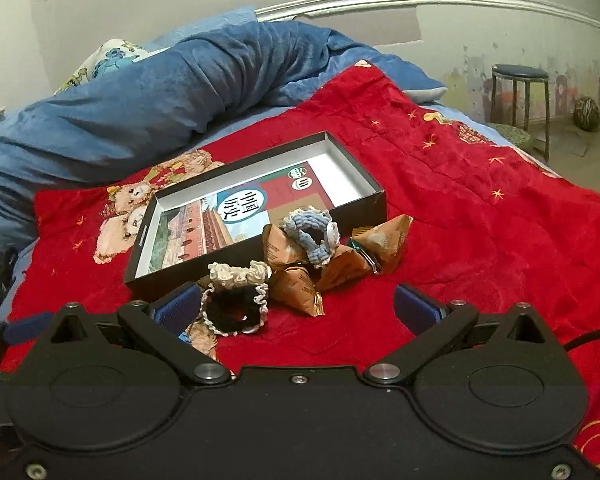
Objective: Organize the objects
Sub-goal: 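Move left tool toward blue binder clip while right tool approaches brown candy packet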
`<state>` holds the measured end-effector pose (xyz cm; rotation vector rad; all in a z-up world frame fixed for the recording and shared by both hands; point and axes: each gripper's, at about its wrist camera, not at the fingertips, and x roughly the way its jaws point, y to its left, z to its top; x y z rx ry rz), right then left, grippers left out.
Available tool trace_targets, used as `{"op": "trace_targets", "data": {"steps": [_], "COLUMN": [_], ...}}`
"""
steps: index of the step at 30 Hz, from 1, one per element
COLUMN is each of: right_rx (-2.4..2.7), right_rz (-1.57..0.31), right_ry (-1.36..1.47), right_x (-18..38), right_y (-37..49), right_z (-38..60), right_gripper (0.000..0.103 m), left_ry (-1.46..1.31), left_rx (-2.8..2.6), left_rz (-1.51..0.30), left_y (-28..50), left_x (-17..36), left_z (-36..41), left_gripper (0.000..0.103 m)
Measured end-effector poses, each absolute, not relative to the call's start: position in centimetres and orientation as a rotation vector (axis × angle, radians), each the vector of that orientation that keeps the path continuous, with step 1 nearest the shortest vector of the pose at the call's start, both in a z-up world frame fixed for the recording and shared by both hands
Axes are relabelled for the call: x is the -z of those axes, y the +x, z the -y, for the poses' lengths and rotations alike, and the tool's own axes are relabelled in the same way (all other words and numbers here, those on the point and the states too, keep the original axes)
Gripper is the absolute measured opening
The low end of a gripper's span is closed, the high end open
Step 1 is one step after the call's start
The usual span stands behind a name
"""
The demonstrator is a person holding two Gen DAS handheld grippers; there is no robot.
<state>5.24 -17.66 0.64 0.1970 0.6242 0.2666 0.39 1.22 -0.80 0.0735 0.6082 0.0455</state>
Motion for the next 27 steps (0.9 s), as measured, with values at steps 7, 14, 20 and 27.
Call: {"op": "trace_targets", "data": {"steps": [7,14,20,27], "right_rx": [-0.262,-0.244,-0.226,-0.199], "right_rz": [-0.625,-0.629,-0.643,-0.65], "right_ry": [0.192,0.207,0.238,0.266], "right_x": [-0.7,-0.7,-0.2,0.2], "right_y": [5.1,5.2,5.9,6.4], "right_z": [17.4,17.7,18.1,18.6], "right_gripper": [0.103,0.103,0.103,0.103], "left_ry": [0.083,0.063,0.055,0.069], "left_rx": [-0.033,-0.057,-0.127,-0.072], "left_rz": [-0.607,-0.6,-0.635,-0.614], "left_y": [0.2,0.4,0.8,0.6], "left_x": [0.8,0.6,1.1,0.8], "left_z": [-0.9,-1.2,-1.8,-1.4], "left_gripper": [0.103,0.103,0.103,0.103]}}
